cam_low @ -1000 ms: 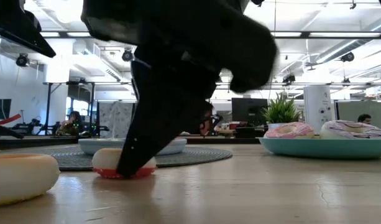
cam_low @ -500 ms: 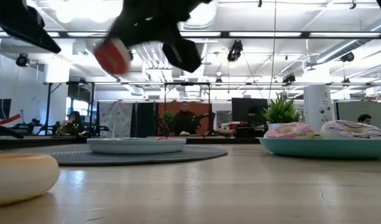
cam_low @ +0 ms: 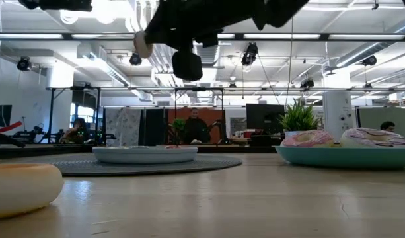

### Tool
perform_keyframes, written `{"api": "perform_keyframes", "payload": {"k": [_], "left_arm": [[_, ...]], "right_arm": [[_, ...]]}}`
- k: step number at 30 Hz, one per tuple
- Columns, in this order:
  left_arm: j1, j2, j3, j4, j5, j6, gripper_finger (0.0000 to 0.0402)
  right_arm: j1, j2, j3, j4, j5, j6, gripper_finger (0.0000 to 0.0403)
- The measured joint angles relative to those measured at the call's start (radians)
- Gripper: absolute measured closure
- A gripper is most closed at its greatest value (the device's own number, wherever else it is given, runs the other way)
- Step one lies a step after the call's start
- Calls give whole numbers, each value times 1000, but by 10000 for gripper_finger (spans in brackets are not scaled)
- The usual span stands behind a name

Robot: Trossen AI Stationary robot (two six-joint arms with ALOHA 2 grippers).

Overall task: Pick & Place donuts
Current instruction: Put the small red donut on the blue plate

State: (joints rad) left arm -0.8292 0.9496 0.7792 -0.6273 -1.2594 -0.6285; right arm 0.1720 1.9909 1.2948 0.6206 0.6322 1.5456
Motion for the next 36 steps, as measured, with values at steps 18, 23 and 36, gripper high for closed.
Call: {"api": "perform_keyframes", "payload": {"k": [18,23,36], "left_arm": [[291,118,-57,416,45,232,266],[328,124,-65,506,146,281,266],[371,169,-66,569,134,336,266]], "right_arm": [[-26,21,38,127,49,11,390],[-26,20,38,127,40,31,390],[-28,20,37,125,14,52,390]]}}
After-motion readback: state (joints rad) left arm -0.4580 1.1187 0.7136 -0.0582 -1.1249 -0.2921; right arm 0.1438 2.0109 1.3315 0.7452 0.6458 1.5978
